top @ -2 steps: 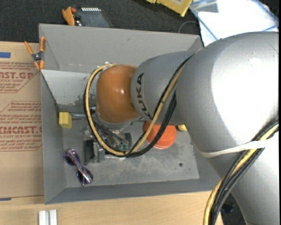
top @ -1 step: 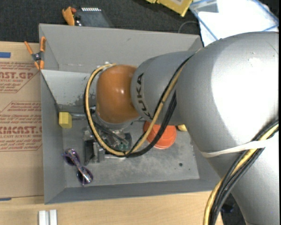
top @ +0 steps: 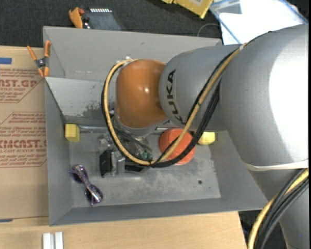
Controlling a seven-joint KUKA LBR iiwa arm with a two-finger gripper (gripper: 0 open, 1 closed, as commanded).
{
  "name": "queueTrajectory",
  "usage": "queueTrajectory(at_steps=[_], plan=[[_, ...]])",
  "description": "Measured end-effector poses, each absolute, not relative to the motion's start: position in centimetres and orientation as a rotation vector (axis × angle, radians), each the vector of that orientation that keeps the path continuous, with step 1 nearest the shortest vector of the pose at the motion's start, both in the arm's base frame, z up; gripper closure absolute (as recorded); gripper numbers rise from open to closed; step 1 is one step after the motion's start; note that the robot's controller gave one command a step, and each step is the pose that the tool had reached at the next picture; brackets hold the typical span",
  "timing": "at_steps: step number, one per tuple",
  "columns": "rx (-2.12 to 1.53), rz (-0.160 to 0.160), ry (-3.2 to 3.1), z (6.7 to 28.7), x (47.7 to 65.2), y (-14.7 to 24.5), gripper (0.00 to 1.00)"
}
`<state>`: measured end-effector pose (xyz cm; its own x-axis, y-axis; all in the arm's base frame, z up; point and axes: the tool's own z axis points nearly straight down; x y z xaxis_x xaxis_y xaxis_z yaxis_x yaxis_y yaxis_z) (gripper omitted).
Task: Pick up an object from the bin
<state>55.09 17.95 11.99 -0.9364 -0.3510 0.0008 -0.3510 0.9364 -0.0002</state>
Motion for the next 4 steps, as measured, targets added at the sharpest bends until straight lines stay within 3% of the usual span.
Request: queueTrajectory(at_steps=[1,2,3,4], plan=[[0.695,-0.004,-3.063,26.2,58.8,21.3,1.0],[0.694,-0.004,-3.064,26.1,58.8,21.3,1.0],[0.541,-0.005,-3.09,22.5,55.3,24.5,1.0],[0.631,-0.002,-3.078,20.2,54.8,23.6,1.0]])
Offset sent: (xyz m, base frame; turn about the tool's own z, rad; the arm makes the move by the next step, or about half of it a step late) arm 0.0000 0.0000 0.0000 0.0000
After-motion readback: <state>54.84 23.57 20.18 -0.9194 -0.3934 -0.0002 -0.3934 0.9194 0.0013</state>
